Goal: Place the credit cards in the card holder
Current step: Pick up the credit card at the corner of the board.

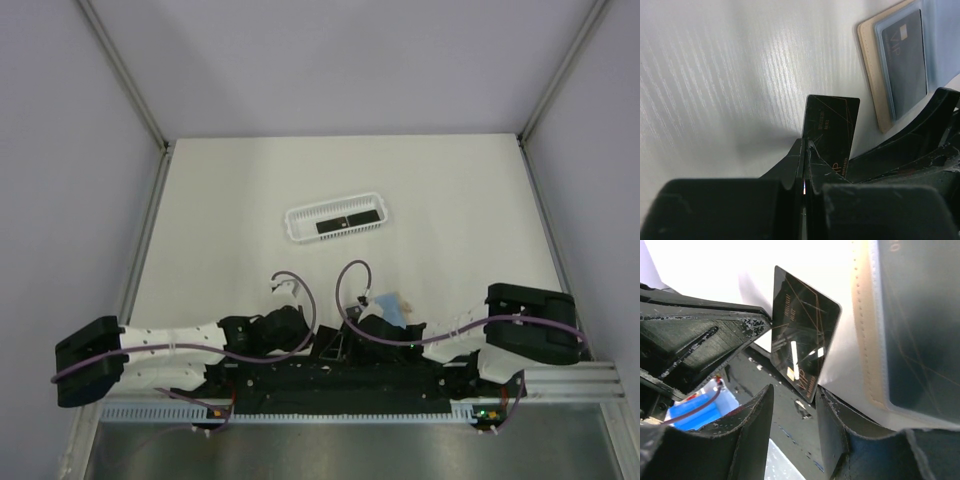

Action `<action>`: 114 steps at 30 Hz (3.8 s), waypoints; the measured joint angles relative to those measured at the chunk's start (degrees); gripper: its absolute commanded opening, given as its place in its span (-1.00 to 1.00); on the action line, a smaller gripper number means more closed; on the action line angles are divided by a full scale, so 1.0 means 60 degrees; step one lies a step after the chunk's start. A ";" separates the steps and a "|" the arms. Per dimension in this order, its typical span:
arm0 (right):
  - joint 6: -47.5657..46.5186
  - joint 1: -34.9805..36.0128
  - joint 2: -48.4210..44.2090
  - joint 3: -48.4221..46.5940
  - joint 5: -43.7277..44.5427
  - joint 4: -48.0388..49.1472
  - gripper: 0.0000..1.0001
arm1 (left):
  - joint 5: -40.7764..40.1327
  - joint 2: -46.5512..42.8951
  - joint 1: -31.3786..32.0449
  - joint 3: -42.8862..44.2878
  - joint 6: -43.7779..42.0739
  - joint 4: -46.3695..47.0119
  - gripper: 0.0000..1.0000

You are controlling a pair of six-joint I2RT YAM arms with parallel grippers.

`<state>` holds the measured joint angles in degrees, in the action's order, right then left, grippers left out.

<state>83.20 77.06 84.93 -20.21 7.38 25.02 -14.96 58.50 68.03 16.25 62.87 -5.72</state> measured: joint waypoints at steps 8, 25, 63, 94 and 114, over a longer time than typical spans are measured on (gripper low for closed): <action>0.0648 -0.0178 0.1078 0.0594 -0.0419 0.2433 -0.83 | -0.0127 -0.0171 0.0102 -0.0138 0.0226 -0.0011 -1.00; -0.0648 -0.0255 -0.1577 0.0612 0.0969 -0.0208 -1.00 | -0.1399 -0.2215 0.0168 0.0291 -0.0219 -0.2331 -0.09; -0.4572 -0.4834 -0.3162 -0.0382 -0.9194 0.3271 -1.00 | -0.0178 -0.5206 0.0157 0.1723 -0.4273 0.0743 -0.66; -0.3501 -0.5242 -0.2346 -0.0135 -0.7679 0.6200 -0.34 | -0.0015 -0.5384 0.0117 0.1137 -0.3883 0.2014 -1.00; -0.3330 -0.5238 -0.2167 -0.0135 -0.7894 0.6543 -0.42 | -0.0317 -0.5023 0.0113 0.1140 -0.3942 0.2251 -1.00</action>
<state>63.22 45.63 71.92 -21.02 -39.99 64.27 -16.86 28.36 68.71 23.09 39.22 7.79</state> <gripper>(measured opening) 0.310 0.019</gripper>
